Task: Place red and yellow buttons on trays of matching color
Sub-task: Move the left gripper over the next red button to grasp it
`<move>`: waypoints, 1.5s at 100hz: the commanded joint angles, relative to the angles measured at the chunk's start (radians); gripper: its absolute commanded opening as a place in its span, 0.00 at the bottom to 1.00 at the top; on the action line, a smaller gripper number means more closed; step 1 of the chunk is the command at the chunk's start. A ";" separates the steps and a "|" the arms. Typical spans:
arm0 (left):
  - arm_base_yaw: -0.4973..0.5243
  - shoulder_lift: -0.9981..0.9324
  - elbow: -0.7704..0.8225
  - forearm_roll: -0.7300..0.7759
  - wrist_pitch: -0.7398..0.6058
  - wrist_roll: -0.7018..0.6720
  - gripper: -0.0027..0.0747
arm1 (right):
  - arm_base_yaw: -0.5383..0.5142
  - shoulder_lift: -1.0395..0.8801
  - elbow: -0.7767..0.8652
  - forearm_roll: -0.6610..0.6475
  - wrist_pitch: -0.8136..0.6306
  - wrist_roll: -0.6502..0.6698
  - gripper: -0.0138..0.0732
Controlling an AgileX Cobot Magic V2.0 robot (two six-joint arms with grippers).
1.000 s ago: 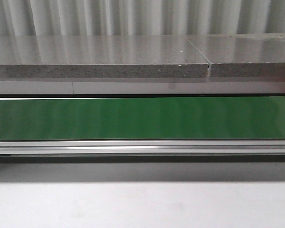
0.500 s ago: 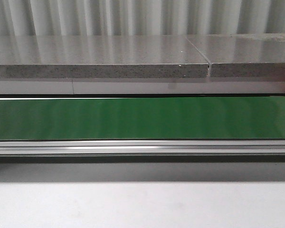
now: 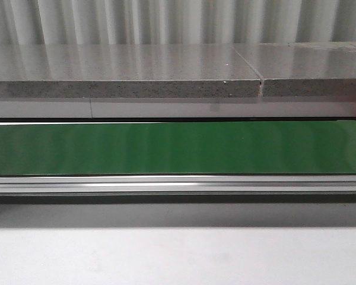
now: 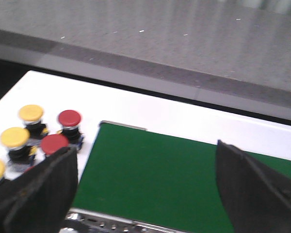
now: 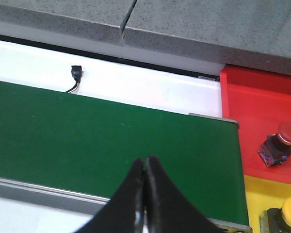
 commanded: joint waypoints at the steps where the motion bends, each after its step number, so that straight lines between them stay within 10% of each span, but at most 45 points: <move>1: 0.099 0.072 -0.049 0.009 -0.037 -0.041 0.75 | 0.002 -0.002 -0.026 -0.005 -0.075 -0.007 0.08; 33: 0.369 0.386 -0.129 -0.122 0.042 -0.058 0.75 | 0.002 -0.002 -0.026 -0.005 -0.075 -0.007 0.08; 71: 0.372 0.763 -0.382 -0.180 0.217 0.040 0.75 | 0.002 -0.002 -0.026 -0.005 -0.075 -0.007 0.08; 150: 0.372 1.020 -0.428 -0.180 0.145 0.040 0.75 | 0.002 -0.002 -0.026 -0.005 -0.075 -0.007 0.08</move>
